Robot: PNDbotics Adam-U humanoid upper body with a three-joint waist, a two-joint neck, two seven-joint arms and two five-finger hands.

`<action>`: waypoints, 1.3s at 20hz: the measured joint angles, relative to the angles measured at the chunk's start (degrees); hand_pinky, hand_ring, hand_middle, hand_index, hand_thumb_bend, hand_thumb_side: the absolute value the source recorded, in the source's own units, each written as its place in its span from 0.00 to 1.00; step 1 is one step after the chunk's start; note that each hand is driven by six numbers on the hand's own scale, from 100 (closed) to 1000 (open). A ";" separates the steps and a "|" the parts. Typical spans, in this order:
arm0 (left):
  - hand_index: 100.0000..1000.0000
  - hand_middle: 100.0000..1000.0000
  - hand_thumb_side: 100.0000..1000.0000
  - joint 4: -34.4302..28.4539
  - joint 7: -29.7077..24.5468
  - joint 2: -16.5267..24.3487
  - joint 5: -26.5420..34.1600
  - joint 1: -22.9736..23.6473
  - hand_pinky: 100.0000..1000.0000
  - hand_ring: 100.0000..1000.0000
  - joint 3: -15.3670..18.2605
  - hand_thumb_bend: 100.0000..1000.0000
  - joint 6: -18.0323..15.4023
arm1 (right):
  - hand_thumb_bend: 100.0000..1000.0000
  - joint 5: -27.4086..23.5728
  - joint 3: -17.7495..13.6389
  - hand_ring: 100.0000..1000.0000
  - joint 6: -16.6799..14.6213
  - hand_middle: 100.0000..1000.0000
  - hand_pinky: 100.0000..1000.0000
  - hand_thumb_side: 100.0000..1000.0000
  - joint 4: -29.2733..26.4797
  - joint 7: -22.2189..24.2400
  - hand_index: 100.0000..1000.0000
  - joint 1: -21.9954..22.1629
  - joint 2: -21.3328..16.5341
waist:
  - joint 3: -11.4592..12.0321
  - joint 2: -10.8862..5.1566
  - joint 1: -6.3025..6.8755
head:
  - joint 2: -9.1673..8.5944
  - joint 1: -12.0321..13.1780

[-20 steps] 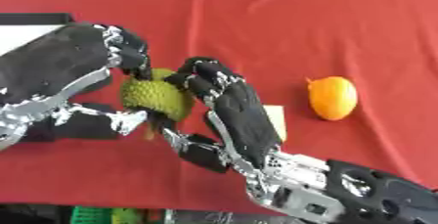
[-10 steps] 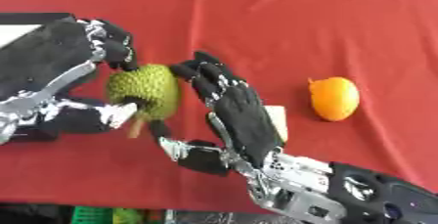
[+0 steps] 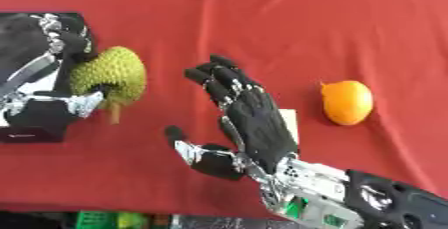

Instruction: Pick up the objects with one hand, pass them to the other hand, and then place them into the box on the other side of the table.

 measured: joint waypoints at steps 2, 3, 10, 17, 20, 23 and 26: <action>0.44 0.38 0.14 0.00 1.76 1.05 1.11 1.08 0.35 0.38 1.86 0.00 0.05 | 0.32 0.00 -0.06 0.89 -0.23 0.74 0.48 0.31 0.00 -0.23 0.82 0.01 0.00 | -0.01 0.01 -0.02 | -0.03 0.50; 0.44 0.38 0.14 0.00 2.67 1.57 1.77 1.59 0.35 0.38 2.81 0.00 0.11 | 0.32 0.00 -0.14 0.89 -0.36 0.74 0.48 0.30 0.00 -0.36 0.82 0.02 -0.01 | -0.02 0.02 -0.03 | -0.05 0.71; 0.44 0.37 0.17 0.00 8.42 4.67 8.10 5.06 0.35 0.37 9.68 0.00 1.75 | 0.32 -0.03 -0.35 0.89 -1.00 0.74 0.48 0.29 0.00 -1.01 0.82 0.50 -0.04 | -0.03 0.05 -0.29 | -0.79 2.26; 0.44 0.37 0.18 -0.01 12.14 7.41 12.00 9.52 0.35 0.37 15.80 0.00 7.28 | 0.33 -0.02 -0.50 0.89 -1.60 0.74 0.48 0.28 0.00 -1.63 0.82 0.82 -0.25 | 0.01 0.11 -0.47 | -1.80 4.45; 0.44 0.37 0.17 -0.01 12.48 7.98 12.01 11.04 0.36 0.37 17.18 0.00 9.88 | 0.33 -0.02 -0.64 0.89 -1.71 0.74 0.48 0.28 0.00 -1.74 0.82 0.99 -0.41 | 0.00 0.11 -0.78 | -2.08 5.34; 0.45 0.38 0.16 -0.01 12.39 8.43 11.52 12.21 0.37 0.38 18.04 0.00 12.13 | 0.33 -0.01 -0.65 0.89 -1.78 0.74 0.48 0.28 0.00 -1.82 0.82 1.04 -0.43 | 0.00 0.12 -0.92 | -2.54 6.15; 0.46 0.39 0.15 0.62 11.87 8.63 10.57 12.71 0.39 0.39 18.49 0.00 13.92 | 0.34 0.01 -0.65 0.89 -1.83 0.74 0.48 0.27 0.00 -1.87 0.82 1.47 -0.45 | -0.03 0.12 -1.13 | -2.69 6.94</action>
